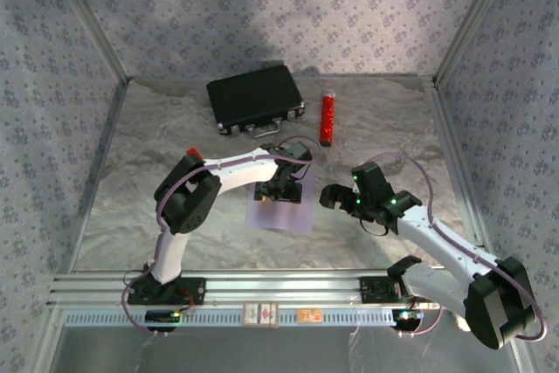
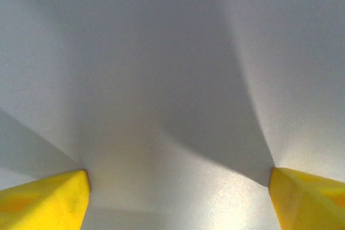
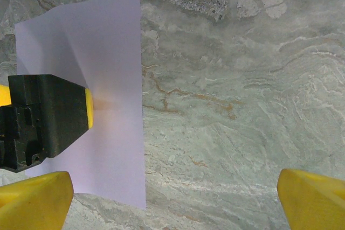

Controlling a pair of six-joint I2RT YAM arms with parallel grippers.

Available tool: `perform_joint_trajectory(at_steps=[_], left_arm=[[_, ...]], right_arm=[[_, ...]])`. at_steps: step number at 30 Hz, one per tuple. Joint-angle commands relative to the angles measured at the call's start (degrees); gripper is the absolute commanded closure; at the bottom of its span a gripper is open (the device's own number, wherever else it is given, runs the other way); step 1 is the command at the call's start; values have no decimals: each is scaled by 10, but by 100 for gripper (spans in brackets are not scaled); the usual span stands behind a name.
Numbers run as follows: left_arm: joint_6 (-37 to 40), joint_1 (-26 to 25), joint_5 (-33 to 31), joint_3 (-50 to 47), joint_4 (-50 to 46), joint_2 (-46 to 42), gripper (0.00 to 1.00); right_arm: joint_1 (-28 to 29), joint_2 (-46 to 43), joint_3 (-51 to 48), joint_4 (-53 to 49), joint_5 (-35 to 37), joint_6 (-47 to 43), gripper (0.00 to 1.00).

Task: Fold a paper plane with a square sheet of paper (pick it up from the middle)
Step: First fold the square sheet of paper in half at the center of the table.

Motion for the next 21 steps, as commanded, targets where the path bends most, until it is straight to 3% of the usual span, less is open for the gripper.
perform_joint_trajectory(at_steps=[1, 7, 17, 21], left_arm=[[1, -5, 15, -26, 3, 26, 16], [35, -9, 5, -14, -1, 10, 25], [53, -13, 7, -42, 59, -47, 52], [45, -13, 11, -63, 94, -74, 54]], right_arm=[[0, -3, 11, -14, 9, 7, 1], [0, -25, 11, -28, 67, 43, 1], [-3, -120, -37, 23, 93, 64, 1], [-5, -142, -47, 20, 115, 70, 1]])
